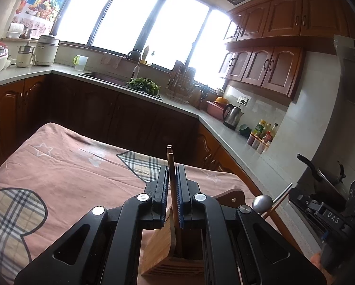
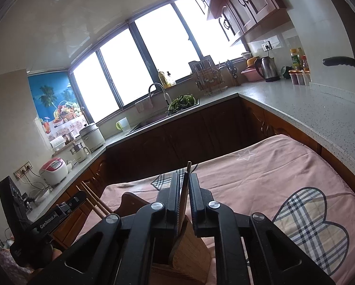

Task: Organize utensils
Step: 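Open both grippers to release the chopsticks inside the holder, then move both grippers back over the remaining forks and chopstick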

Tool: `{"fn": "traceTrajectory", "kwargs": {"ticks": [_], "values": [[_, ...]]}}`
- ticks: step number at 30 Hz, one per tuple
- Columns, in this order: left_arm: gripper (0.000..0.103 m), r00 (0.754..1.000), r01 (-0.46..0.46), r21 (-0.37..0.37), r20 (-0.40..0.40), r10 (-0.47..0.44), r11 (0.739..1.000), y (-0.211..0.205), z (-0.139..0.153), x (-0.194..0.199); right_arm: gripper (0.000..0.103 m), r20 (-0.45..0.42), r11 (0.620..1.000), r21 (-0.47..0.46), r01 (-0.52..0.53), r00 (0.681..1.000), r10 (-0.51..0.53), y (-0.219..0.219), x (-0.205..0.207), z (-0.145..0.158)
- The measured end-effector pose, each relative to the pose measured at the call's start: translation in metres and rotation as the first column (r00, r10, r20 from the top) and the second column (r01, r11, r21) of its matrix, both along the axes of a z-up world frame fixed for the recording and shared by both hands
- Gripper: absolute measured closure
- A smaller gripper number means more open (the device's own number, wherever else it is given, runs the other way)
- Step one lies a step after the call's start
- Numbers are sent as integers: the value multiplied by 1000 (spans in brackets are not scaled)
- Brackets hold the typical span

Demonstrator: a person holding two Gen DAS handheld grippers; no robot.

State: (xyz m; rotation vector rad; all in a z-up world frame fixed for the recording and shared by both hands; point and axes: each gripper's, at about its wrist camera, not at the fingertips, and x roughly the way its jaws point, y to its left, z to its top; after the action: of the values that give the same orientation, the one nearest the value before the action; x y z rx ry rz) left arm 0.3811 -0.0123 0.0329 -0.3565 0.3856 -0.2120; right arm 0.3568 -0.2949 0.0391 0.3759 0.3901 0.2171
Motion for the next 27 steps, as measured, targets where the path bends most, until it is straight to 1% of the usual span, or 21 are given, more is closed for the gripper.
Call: {"fn": "traceTrajectory", "kwargs": {"ticks": [1, 2, 3, 4, 5, 6, 7, 8, 9, 10, 11, 13, 16, 19, 23, 27], "values": [[88, 1000, -5, 0, -3, 5, 1000, 0, 0, 0, 85, 1, 1000, 5, 0, 1000, 0, -1, -1, 1], [77, 1000, -8, -4, -5, 8, 1000, 1, 1, -1, 73, 3, 1000, 15, -1, 1000, 1, -3, -2, 1], [73, 1000, -13, -8, -3, 13, 1000, 3, 1, -2, 65, 5, 1000, 24, 0, 1000, 0, -4, -3, 1], [66, 1000, -22, -9, -2, 22, 1000, 4, 1, -5, 53, 7, 999, 33, 2, 1000, -2, -6, -5, 2], [61, 1000, -28, -10, -2, 28, 1000, 6, 2, -7, 51, 10, 999, 42, 2, 1000, -2, -7, -6, 2], [57, 999, -34, -12, -5, 34, 999, 8, 2, -9, 51, 12, 999, 51, -1, 1000, 0, -8, -8, 3], [44, 999, -42, -15, -11, 41, 999, 10, 2, -11, 49, 9, 998, 56, -1, 1000, 1, -9, -9, 3], [33, 999, -49, -20, -14, 49, 999, 13, 2, -14, 39, 7, 998, 64, -4, 1000, 4, -10, -10, 3], [31, 999, -53, -26, -14, 53, 998, 15, 2, -17, 31, 7, 997, 76, -8, 1000, 7, -12, -12, 4], [28, 998, -57, -28, -17, 57, 998, 18, 2, -21, 18, 12, 996, 90, -11, 1000, 10, -13, -15, 4], [21, 998, -63, -27, -25, 63, 998, 20, 3, -24, 10, 18, 995, 101, -12, 1000, 11, -15, -18, 4], [18, 997, -70, -31, -38, 68, 997, 24, 2, -31, 6, 25, 994, 108, -8, 1000, 5, -17, -27, 5], [16, 995, -78, -32, -72, 76, 996, 32, 0, -44, 6, 19, 993, 117, -12, 1000, 10, -18, -38, 4], [16, 993, -77, -33, -98, 73, 997, 38, -1, -59, 6, -6, 992, 124, -15, 1000, 16, -19, -48, 3], [14, 990, -74, -11, -122, 72, 997, 43, 0, -81, 6, -20, 992, 128, -22, 999, 25, -20, -66, 2], [13, 987, -74, -18, -146, 71, 997, 52, 0, -101, 5, -41, 992, 121, -39, 998, 44, -16, -83, 1]]}}
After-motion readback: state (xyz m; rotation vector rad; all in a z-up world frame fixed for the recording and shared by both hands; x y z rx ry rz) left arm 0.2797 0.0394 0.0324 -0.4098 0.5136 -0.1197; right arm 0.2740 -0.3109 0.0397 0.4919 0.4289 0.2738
